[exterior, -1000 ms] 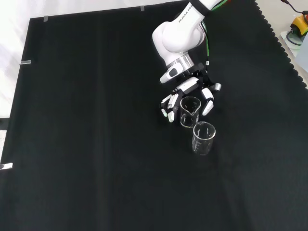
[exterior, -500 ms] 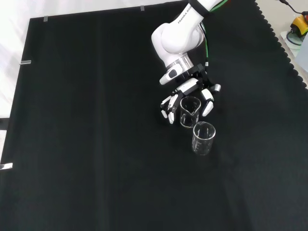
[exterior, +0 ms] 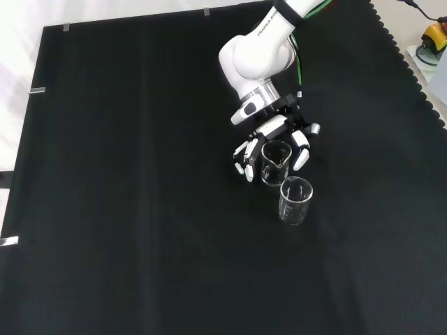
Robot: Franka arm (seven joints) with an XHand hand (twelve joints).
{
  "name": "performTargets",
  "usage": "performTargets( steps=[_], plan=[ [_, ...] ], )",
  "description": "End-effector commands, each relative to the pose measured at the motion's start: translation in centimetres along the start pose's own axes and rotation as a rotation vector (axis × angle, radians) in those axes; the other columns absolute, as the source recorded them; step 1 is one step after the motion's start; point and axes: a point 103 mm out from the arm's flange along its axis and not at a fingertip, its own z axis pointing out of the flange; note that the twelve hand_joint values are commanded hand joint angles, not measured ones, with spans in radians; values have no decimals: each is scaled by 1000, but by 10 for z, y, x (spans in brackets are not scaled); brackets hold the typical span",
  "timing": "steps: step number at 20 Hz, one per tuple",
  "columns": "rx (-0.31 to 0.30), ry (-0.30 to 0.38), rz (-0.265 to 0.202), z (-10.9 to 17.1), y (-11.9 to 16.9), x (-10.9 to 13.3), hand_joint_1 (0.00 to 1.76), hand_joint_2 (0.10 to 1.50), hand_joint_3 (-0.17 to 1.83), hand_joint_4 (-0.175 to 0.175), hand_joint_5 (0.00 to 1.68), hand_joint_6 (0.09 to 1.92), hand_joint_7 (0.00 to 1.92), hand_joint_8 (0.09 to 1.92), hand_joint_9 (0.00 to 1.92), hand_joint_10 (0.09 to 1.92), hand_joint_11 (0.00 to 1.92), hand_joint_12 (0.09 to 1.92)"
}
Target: Pick up the beaker on the right.
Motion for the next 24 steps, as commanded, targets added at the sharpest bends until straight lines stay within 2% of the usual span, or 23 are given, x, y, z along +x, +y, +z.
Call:
performTargets(
  steps=[1, 8, 14, 16, 18, 20, 21, 22, 24],
  plan=[
    [-10, 37, -8, 1, 0, 1, 924, 317, 1061, -11, 463, 678, 595, 563, 661, 520, 138, 1320],
    [-16, 58, 15, 4, -1, -4, 935, 323, 1065, -16, 478, 748, 623, 564, 691, 512, 180, 1309],
    [-27, 58, 31, 8, -1, -6, 1022, 352, 1064, -26, 538, 882, 651, 570, 734, 492, 251, 1273],
    [-47, 56, 36, 8, -1, -5, 1090, 370, 1083, -40, 595, 951, 718, 580, 820, 471, 370, 1226],
    [-67, 45, 42, 7, -1, -4, 1156, 394, 1088, -61, 698, 1008, 863, 595, 981, 413, 546, 1153],
    [-100, 33, 47, 4, -2, -3, 1171, 600, 860, -135, 942, 1029, 1028, 642, 1110, 416, 744, 1060],
    [-111, 32, 50, 3, -2, -2, 1211, 707, 689, -155, 998, 1000, 1065, 742, 1150, 443, 824, 1008],
    [-123, 30, 55, 2, -2, -2, 1243, 783, 554, -166, 1032, 964, 1088, 807, 1174, 483, 875, 959],
    [-135, 29, 57, -2, -3, -1, 1275, 834, 446, -174, 1075, 904, 1123, 838, 1208, 545, 934, 903]
  ],
)
